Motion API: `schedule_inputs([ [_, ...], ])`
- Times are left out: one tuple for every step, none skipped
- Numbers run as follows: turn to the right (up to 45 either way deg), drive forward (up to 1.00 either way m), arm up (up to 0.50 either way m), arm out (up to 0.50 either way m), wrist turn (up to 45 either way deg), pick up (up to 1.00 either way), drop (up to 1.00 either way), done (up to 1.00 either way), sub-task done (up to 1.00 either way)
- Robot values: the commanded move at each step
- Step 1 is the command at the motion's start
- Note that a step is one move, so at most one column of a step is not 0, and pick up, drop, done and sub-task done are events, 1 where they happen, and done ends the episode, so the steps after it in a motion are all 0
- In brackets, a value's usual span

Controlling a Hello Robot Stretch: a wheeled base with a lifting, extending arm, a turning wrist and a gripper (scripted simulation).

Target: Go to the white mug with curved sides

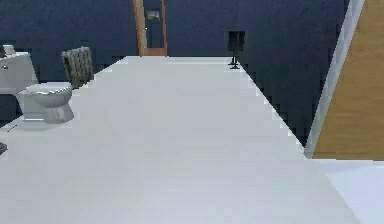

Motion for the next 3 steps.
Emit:
schedule_inputs([
  [0.0,0.15,0.0,0.0,0.0,0.0,0.0,0.0,0.0],
  [-45.0,0.0,0.0,0.0,0.0,0.0,0.0,0.0,0.0],
  [-27.0,0.0,0.0,0.0,0.0,0.0,0.0,0.0,0.0],
])
